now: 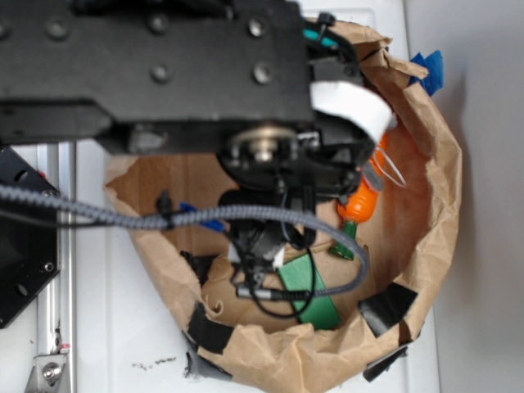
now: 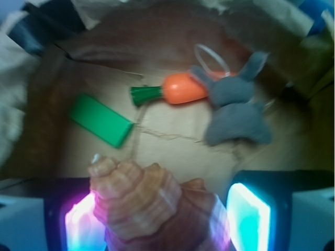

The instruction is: Grab the shell.

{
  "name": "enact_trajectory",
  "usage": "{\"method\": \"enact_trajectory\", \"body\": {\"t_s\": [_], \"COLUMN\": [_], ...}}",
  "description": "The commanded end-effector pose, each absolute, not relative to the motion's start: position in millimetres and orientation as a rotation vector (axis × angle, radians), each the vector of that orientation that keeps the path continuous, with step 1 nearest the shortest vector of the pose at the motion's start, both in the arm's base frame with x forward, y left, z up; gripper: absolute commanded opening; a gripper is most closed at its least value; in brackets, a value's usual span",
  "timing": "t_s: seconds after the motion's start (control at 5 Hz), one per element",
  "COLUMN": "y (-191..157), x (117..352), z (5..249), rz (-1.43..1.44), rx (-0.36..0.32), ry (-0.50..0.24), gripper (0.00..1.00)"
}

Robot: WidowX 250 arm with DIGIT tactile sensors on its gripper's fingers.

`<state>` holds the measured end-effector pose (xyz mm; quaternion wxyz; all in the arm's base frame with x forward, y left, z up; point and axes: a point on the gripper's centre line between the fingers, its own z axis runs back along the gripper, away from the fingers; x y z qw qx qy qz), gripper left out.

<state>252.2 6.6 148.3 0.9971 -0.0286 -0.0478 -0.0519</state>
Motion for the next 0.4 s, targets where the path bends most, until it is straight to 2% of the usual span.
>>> {"method": "enact_trajectory", "body": {"t_s": [0.0, 0.2], "y": [14.3, 12.8], "x": [255.9, 256.1], "z": [179.5, 176.4], "rz": [0.019, 0.018], "rx": [-0.114, -0.095], "ry": [-0.203, -0.193], "gripper": [0.0, 0.0]}}
